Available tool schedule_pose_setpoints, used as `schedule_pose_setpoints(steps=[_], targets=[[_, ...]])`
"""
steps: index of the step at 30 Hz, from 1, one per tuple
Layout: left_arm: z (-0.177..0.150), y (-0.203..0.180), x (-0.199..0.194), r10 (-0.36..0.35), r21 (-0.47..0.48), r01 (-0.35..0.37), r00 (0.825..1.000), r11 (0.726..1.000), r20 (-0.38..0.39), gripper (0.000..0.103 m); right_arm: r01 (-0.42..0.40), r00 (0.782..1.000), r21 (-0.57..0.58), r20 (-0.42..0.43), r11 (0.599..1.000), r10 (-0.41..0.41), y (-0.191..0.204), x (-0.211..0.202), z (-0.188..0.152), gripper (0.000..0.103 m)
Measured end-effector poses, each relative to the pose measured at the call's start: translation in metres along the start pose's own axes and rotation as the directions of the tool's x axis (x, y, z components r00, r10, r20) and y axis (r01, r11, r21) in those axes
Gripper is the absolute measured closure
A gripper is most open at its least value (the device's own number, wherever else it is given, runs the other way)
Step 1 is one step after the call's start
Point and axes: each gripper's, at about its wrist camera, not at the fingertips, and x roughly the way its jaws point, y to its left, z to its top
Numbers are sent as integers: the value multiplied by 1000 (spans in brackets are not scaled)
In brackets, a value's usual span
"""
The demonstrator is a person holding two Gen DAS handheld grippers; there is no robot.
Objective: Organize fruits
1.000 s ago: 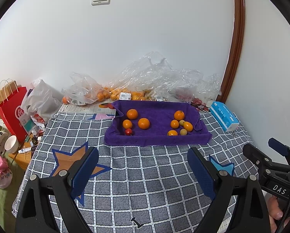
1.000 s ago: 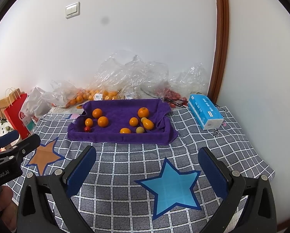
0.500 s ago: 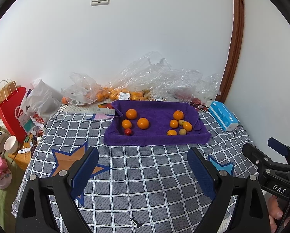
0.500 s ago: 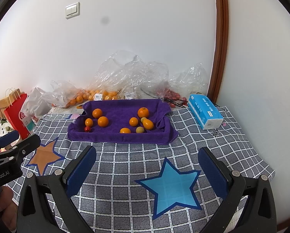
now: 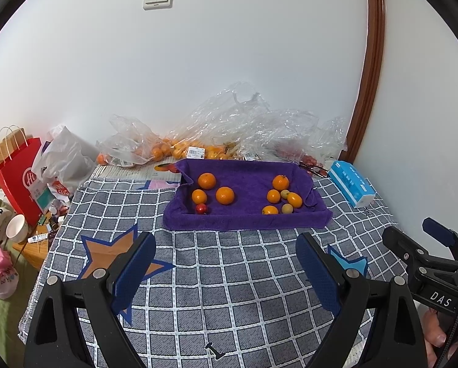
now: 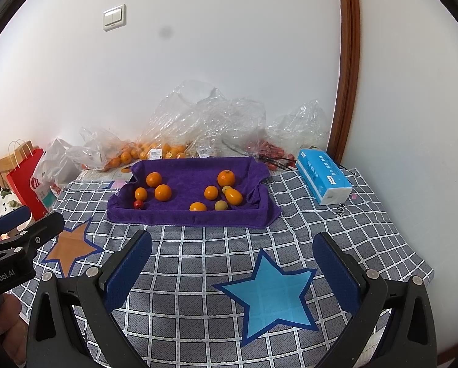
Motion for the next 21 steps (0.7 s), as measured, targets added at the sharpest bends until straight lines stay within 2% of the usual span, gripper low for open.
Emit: schedule_pose_setpoints(steps=[21], targets=[[0,-2,-1,-1,1,1,1000,1000,2,10,1,1000,1,3,1000,-1,1,-3,1,0]])
